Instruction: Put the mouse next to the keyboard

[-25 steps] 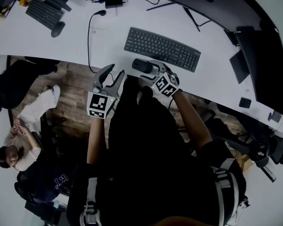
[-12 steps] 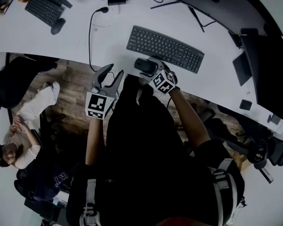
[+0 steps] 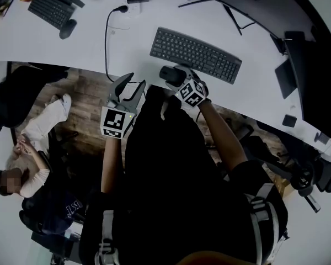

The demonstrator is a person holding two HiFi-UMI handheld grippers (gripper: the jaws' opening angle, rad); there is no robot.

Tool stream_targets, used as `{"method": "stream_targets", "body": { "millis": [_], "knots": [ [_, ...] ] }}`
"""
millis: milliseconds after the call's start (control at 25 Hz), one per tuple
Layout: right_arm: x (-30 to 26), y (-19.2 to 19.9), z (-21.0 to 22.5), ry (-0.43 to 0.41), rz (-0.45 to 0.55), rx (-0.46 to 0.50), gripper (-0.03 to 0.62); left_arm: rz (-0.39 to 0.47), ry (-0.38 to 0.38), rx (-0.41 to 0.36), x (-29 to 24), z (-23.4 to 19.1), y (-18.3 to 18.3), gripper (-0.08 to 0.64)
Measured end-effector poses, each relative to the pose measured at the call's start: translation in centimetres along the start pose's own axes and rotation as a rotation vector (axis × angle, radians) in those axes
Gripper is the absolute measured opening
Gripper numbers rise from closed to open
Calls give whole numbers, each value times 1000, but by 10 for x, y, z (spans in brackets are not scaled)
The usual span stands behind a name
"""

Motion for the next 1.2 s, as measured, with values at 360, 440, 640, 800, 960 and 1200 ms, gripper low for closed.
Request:
{"method": "stream_targets", "body": {
  "millis": [360,440,640,800,960,1200],
  "knots": [
    [-2,-1,-1,5,-2,-7,298,1,14,-13,-1,-8,-3,166],
    [-2,-1,-1,4,-5,-8,298,2,17,-17,-2,-9,-4,166],
    [-2,-2,0,6,-15,-14,296,4,30,-30,1,-9,-9,166],
    [-2,-4,-1,14,-24,-23,295,0,38,-38,5,-13,-9,166],
    [-3,-5,-1,18,-31,-27,295,3,41,-41,4,-18,-9,166],
    [-2,-6,1,16,-29,-41,295,10,44,-56,1,-21,-17,166]
  ]
}}
Point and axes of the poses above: the fingertips, and each gripper's own axes: x backward along the fingers, z to its right, y out of its underside, the point moved 10 cm from there along x, backward along the fingers, and after that the axes turned 3 degrees about y, right-handed, at the moved point
